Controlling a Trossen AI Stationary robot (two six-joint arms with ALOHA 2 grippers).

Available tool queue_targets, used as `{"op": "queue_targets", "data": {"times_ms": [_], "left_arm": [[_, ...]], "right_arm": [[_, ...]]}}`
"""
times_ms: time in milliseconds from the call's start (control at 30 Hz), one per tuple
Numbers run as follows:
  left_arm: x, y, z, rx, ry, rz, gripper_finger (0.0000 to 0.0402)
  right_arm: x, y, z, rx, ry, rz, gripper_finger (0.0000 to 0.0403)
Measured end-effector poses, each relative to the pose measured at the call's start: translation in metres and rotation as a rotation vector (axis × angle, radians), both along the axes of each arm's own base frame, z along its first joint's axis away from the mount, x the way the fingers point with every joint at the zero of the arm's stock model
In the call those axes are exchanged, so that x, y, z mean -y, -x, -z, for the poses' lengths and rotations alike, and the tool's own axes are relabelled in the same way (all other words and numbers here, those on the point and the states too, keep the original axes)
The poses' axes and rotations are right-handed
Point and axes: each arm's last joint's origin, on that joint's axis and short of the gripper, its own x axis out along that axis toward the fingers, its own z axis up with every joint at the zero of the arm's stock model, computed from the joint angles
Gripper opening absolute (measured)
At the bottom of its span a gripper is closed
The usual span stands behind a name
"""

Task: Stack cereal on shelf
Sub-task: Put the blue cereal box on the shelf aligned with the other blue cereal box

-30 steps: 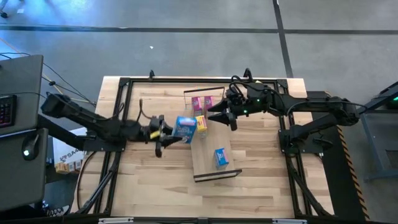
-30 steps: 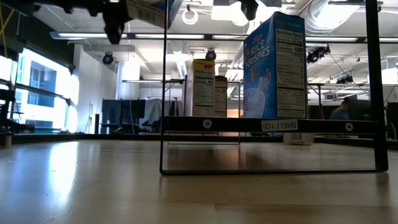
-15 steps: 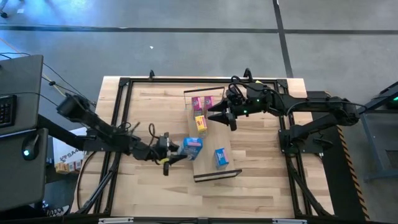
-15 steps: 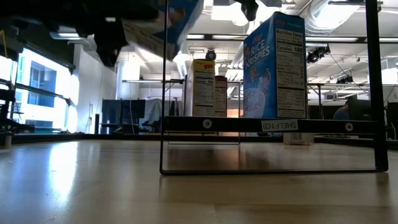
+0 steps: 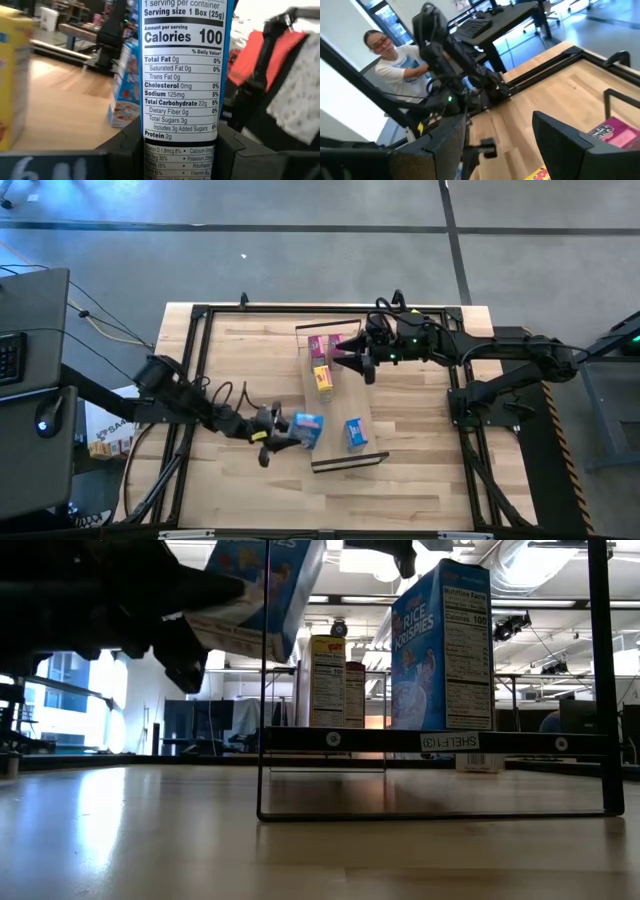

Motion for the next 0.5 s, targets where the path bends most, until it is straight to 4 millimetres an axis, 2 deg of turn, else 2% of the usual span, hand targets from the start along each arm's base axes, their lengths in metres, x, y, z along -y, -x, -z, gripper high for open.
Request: {"op": "queue_targets", "data": {"times_ms": [267,500], "left_arm": [[0.000,-0.007,0.019,-0.051,-0.157,-0.038,0.0134],[0.002,-0.031,0.028,-0.046,-0.173,-0.011,0.0135]], "right_arm": [[0.002,0.000,0.001,-0.012,0.013,0.071,0.0229],[0.003,0.001,0.002,-0.024,0.019,0.099,0.0229]]}}
